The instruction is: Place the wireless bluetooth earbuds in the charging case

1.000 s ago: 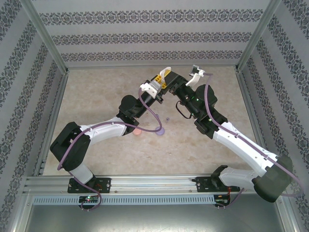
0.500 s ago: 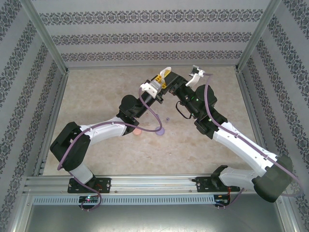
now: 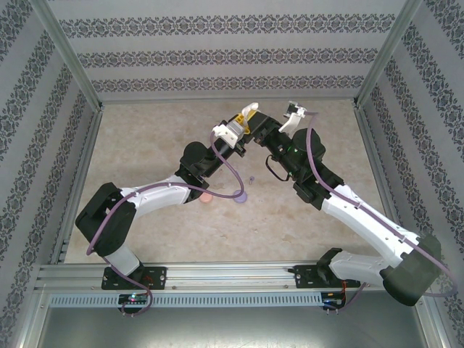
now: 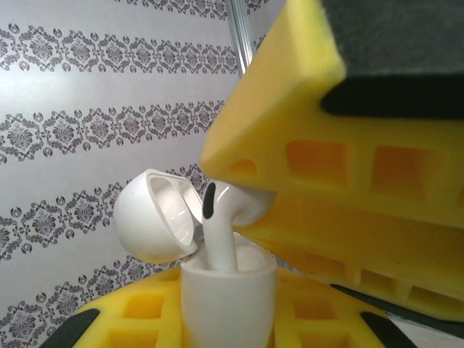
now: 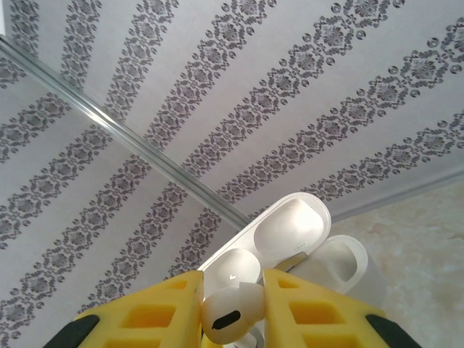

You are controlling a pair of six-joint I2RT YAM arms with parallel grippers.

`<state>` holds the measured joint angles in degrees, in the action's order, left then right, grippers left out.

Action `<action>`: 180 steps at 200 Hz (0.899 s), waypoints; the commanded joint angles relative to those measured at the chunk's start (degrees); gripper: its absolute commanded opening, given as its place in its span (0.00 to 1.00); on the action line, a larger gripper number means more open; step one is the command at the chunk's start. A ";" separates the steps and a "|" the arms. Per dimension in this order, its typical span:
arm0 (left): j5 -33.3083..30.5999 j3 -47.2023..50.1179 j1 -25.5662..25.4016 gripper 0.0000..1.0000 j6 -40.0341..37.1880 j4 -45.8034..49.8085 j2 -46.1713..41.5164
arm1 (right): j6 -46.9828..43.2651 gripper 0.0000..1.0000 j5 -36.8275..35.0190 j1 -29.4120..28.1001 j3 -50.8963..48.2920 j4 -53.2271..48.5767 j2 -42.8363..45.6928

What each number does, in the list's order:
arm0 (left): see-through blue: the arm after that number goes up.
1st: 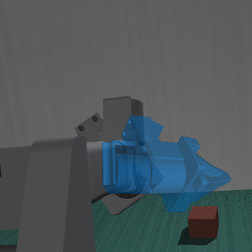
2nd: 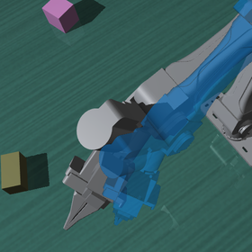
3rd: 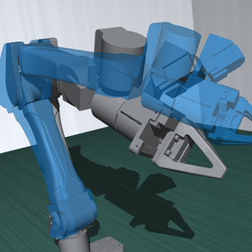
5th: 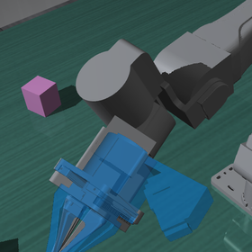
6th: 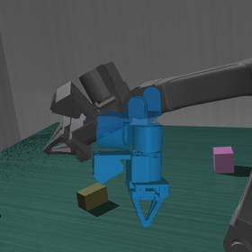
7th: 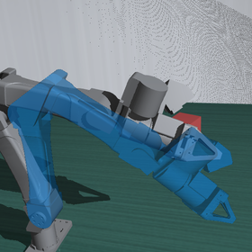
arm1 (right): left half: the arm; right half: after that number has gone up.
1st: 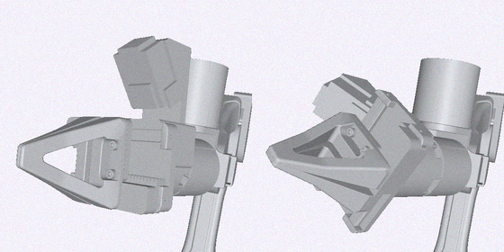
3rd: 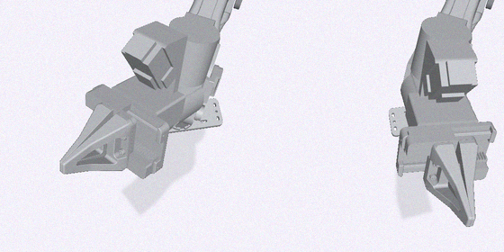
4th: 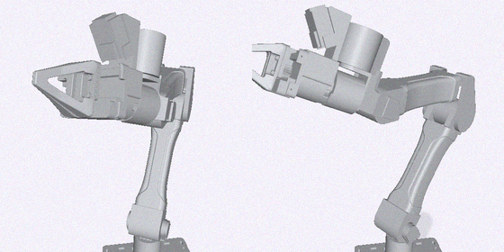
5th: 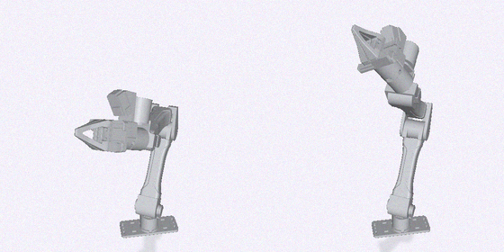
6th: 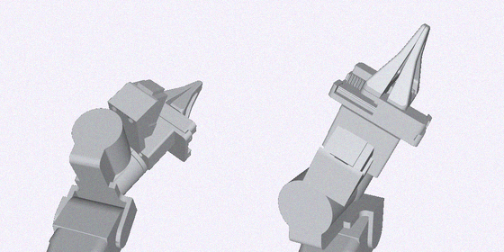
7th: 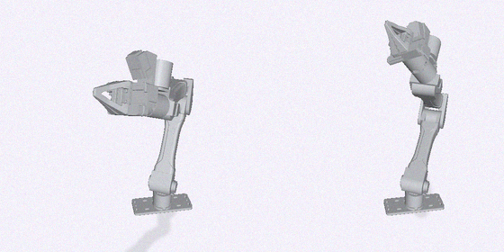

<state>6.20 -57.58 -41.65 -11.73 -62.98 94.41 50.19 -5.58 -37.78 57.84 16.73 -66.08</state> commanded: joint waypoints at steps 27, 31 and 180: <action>1.93 -3.10 -0.93 0.00 0.72 -3.46 -0.24 | -0.89 0.30 -0.96 -1.30 2.59 -9.36 -1.22; 1.81 -3.06 -0.89 0.00 0.74 -3.46 -0.28 | -0.85 0.31 -1.09 -1.33 2.78 -9.55 -1.30; 2.22 -1.84 -0.98 0.00 1.70 -3.79 -1.60 | 3.51 0.53 -4.84 0.63 3.91 -16.11 -1.15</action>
<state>7.03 -57.58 -41.65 -11.51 -60.34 94.59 52.58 -8.62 -37.98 61.89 7.03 -66.78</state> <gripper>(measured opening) 0.215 0.506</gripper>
